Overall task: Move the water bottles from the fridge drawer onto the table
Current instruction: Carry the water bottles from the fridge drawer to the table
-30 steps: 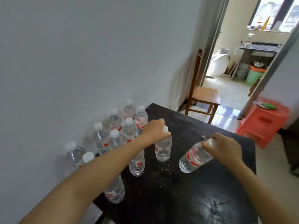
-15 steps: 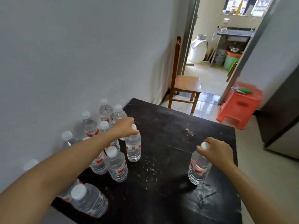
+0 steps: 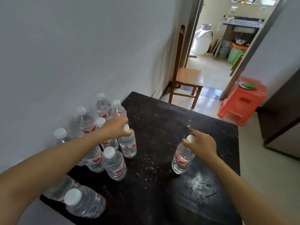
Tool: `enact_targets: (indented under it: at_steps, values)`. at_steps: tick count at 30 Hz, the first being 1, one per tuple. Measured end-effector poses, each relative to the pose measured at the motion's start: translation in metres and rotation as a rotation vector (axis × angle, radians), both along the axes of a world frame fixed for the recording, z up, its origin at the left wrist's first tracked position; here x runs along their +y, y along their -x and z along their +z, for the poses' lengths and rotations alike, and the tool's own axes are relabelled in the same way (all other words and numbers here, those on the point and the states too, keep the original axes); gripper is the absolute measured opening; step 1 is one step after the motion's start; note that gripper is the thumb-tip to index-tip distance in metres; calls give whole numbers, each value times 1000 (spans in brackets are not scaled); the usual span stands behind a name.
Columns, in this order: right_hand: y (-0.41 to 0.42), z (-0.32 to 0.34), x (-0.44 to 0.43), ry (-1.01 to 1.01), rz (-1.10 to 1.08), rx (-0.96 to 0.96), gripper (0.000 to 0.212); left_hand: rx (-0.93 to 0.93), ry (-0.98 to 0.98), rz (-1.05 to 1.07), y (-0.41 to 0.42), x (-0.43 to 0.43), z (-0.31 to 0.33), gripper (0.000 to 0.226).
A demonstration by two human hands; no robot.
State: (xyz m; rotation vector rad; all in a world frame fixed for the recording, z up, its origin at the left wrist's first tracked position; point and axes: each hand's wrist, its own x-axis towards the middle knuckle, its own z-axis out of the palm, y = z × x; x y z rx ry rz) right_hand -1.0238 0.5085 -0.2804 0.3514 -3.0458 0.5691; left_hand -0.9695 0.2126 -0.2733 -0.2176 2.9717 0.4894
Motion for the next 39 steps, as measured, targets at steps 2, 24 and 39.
enact_targets:
  at_steps: [2,24,39]
  values:
    - [2,-2,-3,0,4,-9,36,-17,-7,-31,-2,-5,1,24]
    - [48,7,-156,-24,344,-65,40,-170,0,-127,-11,-5,-6,29]
    - [63,4,-195,-183,619,-202,38,-349,-115,-190,-1,-9,2,32]
